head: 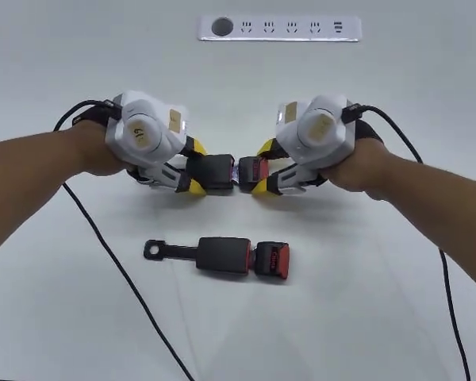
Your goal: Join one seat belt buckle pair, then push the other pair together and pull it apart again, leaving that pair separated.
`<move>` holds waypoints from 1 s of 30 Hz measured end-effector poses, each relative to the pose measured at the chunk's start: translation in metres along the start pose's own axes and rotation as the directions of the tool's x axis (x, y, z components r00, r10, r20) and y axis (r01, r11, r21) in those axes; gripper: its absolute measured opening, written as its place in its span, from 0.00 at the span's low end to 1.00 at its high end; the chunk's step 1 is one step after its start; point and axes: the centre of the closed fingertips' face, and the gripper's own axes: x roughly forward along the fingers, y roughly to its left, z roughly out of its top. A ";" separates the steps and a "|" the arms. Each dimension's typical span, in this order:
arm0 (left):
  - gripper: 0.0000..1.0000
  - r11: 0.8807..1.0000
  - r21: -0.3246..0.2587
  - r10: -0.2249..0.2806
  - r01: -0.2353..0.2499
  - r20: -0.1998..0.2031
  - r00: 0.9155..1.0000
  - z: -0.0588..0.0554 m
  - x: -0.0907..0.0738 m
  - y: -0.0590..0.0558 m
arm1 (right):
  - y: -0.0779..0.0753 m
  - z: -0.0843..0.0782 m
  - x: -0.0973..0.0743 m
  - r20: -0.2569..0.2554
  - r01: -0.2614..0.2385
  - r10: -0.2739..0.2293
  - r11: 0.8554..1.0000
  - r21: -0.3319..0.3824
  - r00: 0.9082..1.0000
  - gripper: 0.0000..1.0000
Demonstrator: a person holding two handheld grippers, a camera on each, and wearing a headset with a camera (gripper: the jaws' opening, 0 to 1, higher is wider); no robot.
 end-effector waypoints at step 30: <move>0.33 1.000 -0.011 -0.001 0.001 -0.018 1.000 0.001 0.001 0.002 | -0.002 -0.001 -0.004 -0.025 0.027 -0.026 0.999 0.043 0.999 0.32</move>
